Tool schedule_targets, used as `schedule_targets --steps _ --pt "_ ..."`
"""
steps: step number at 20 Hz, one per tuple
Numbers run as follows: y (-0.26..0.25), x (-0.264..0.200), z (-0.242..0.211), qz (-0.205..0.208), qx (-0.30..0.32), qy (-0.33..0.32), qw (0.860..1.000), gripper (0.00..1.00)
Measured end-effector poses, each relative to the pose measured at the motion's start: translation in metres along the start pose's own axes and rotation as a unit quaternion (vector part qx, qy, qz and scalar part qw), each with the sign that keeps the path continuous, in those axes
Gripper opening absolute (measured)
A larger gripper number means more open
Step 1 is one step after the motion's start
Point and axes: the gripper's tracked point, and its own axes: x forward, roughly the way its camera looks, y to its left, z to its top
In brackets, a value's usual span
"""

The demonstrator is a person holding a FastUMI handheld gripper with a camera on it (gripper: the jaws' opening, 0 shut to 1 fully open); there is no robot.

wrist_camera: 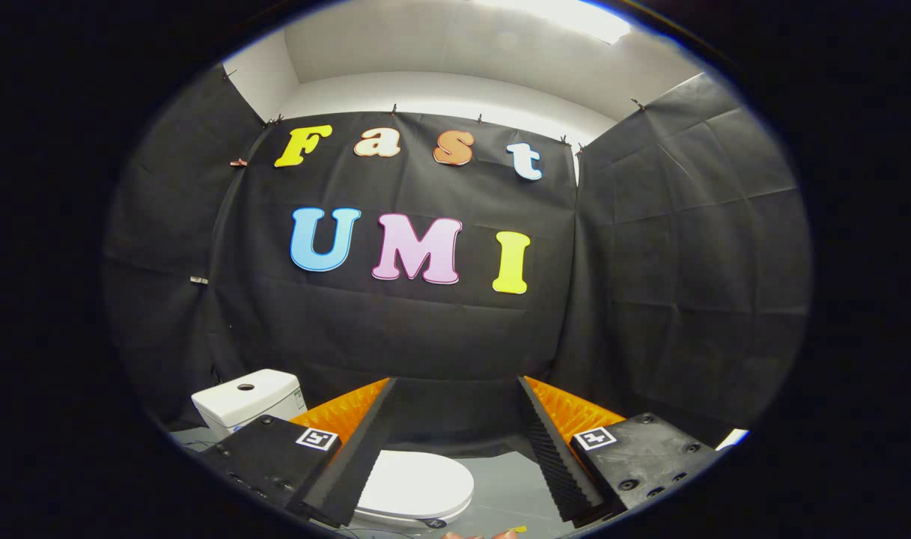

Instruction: Open the toilet lid.

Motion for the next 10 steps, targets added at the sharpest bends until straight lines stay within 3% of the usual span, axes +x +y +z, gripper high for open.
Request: schedule_targets --steps 10 --pt "0.008 0.035 -0.141 0.024 -0.016 0.004 1.000 0.98"
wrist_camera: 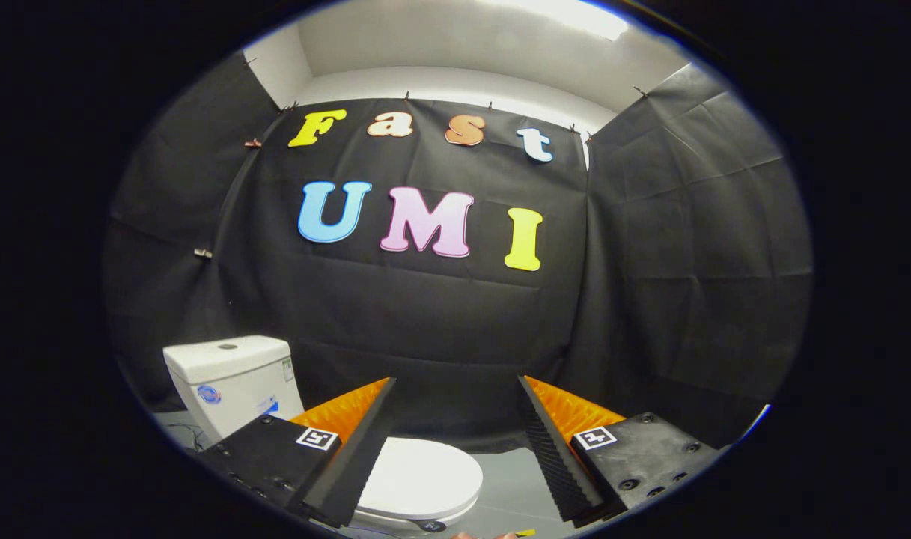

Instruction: Open the toilet lid.

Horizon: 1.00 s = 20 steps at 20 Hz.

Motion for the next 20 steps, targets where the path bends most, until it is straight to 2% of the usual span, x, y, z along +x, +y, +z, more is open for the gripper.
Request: schedule_targets --steps 6,10,12,15,18,20 --pt "0.006 0.000 -0.108 0.030 0.018 0.057 0.998 0.99" --pt "-0.001 0.004 -0.171 0.033 0.083 0.123 0.988 0.98" --pt "-0.005 0.006 -0.200 0.038 0.121 0.159 0.979 0.99" --pt "-0.016 0.007 -0.245 0.039 0.190 0.214 0.957 0.99" --pt "-0.020 0.009 -0.293 0.035 0.264 0.277 0.923 0.99" --pt "-0.016 0.005 -0.318 0.043 0.315 0.318 0.893 0.99"
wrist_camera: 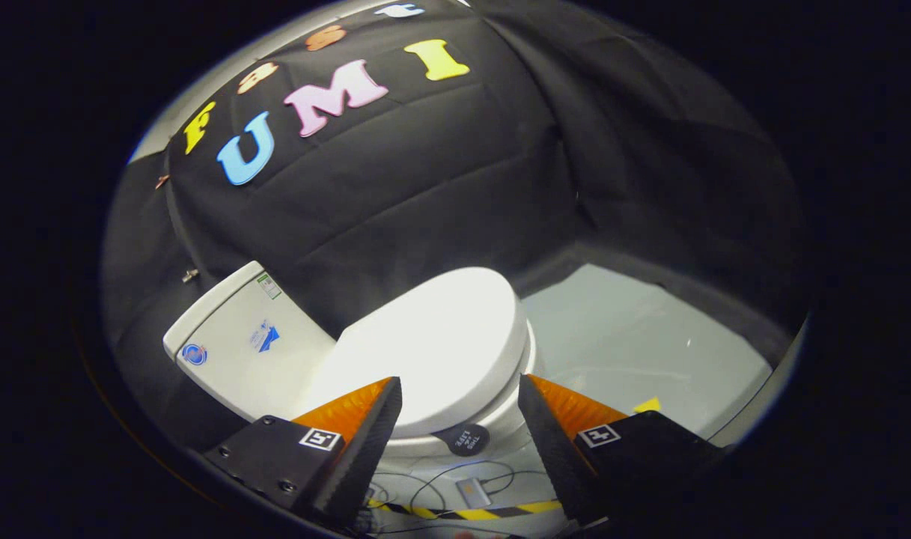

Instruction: Open the toilet lid.

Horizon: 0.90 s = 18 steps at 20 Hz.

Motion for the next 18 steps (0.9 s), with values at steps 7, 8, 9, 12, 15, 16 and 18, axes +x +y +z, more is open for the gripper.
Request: schedule_targets --steps 7,8,9,12,15,16,18 --pt "-0.019 0.030 -0.053 0.032 0.183 0.103 0.977 0.99" --pt "-0.021 0.032 -0.057 0.033 0.196 0.112 0.974 0.99" --pt "-0.023 0.035 -0.060 0.033 0.207 0.118 0.971 0.97" --pt "-0.016 0.041 -0.065 0.054 0.233 0.135 0.962 0.84" --pt "-0.013 0.048 -0.073 0.062 0.234 0.152 0.958 0.49" --pt "-0.014 0.047 -0.076 0.058 0.226 0.165 0.958 0.48" --pt "-0.019 0.055 -0.071 0.049 0.254 0.153 0.954 0.27"
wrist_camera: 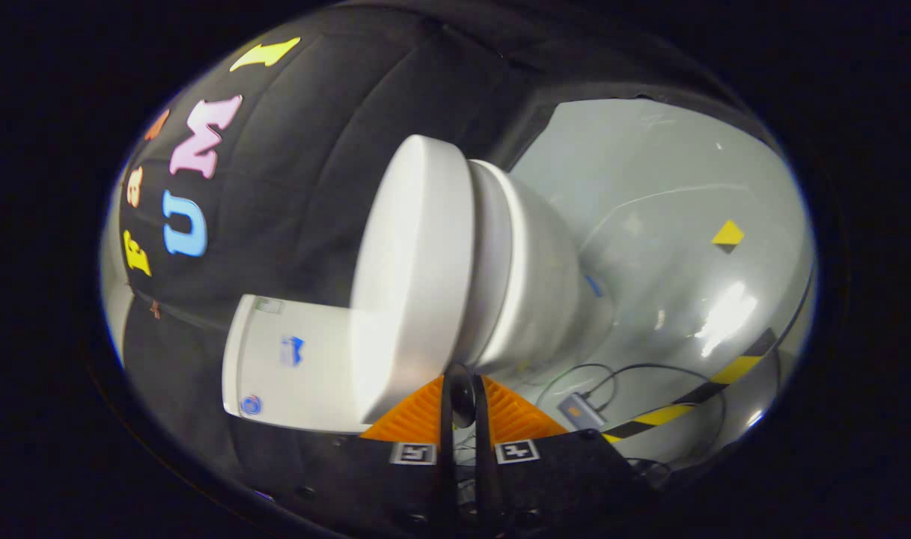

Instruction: Open the toilet lid.

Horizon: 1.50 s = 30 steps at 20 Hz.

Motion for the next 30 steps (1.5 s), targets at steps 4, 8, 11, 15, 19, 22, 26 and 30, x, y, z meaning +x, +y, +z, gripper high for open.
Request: schedule_targets --steps 4,8,11,15,19,22,26,30 --pt "0.012 0.001 -0.007 -0.003 -0.018 -0.015 1.000 0.17" --pt "0.021 -0.004 -0.007 -0.052 -0.046 -0.019 0.997 0.13" --pt "0.045 -0.017 -0.004 -0.057 -0.057 -0.036 0.996 0.12" --pt "0.078 -0.031 -0.004 -0.100 -0.134 -0.052 0.985 0.11" --pt "0.128 -0.050 -0.003 -0.106 -0.166 -0.076 0.978 0.11" --pt "0.160 -0.056 -0.014 -0.114 -0.195 -0.082 0.971 0.11" --pt "0.192 -0.064 -0.025 -0.139 -0.237 -0.100 0.956 0.11" --pt "0.224 -0.066 -0.040 -0.146 -0.265 -0.112 0.947 0.11"
